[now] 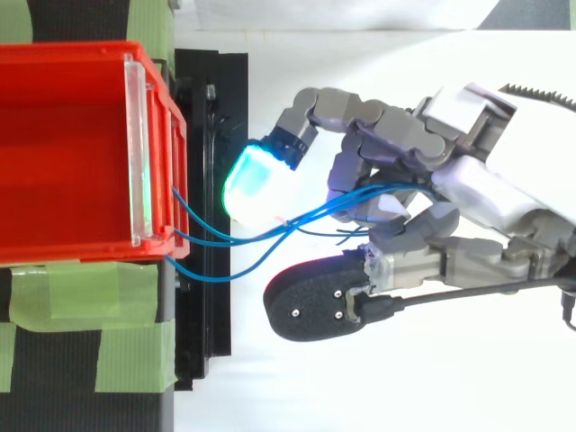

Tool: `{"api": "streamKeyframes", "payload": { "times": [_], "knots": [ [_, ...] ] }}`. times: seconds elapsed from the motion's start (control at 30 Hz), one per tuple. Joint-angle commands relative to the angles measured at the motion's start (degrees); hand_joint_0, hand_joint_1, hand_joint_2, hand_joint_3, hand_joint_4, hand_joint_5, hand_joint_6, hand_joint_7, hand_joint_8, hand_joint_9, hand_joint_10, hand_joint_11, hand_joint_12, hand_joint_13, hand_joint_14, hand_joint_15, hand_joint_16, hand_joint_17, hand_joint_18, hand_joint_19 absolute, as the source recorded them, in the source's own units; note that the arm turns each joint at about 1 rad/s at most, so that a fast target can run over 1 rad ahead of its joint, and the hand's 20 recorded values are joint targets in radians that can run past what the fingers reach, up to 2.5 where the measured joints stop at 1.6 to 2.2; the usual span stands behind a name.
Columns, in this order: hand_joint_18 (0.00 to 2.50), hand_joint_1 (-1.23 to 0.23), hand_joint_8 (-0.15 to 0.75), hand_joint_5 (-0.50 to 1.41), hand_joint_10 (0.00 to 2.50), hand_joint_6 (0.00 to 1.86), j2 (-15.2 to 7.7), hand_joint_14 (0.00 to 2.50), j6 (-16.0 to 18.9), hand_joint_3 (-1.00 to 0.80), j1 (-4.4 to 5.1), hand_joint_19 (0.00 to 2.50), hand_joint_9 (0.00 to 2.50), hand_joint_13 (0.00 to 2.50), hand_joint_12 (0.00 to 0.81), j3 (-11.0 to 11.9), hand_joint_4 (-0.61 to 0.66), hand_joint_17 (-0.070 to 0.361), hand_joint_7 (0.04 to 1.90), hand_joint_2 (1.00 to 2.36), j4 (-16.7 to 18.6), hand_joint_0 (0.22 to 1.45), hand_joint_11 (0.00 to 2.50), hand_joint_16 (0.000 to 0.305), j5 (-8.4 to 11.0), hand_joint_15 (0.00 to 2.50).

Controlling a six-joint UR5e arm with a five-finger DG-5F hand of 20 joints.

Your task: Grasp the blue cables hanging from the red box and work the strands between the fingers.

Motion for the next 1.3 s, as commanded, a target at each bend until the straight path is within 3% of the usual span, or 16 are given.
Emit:
{"api": "streamKeyframes", "payload": {
  "times": [0.0, 0.57, 0.93, 1.27],
  "knots": [
    [1.55, -0.73, 0.572, -0.08, 2.50, 0.44, 0.01, 2.50, -2.52, -0.78, 0.26, 0.79, 0.35, 1.10, 0.623, 0.06, 0.26, 0.145, 1.23, 1.01, -2.46, 0.85, 2.50, 0.064, -0.22, 1.70],
    [1.69, -0.69, 0.582, 0.06, 2.50, 0.73, 0.01, 2.50, -2.78, -0.74, 1.14, 0.76, 0.58, 1.24, 0.618, 0.06, 0.27, 0.139, 1.18, 1.01, -2.72, 0.89, 2.50, 0.062, -0.13, 1.69],
    [1.70, -0.68, 0.586, -0.03, 2.50, 0.89, 0.01, 2.50, -2.78, -0.44, 1.76, 0.79, 0.60, 1.26, 0.620, 0.06, 0.26, 0.141, 1.13, 1.02, -2.46, 0.91, 2.50, 0.063, 0.14, 1.69],
    [1.69, -0.60, 0.580, -0.02, 2.50, 0.78, 0.01, 2.50, -2.87, -0.21, 2.55, 0.73, 0.60, 1.26, 0.631, 0.06, 0.28, 0.146, 1.13, 1.02, -2.55, 0.90, 2.50, 0.065, 1.19, 1.69]
  ]
}}
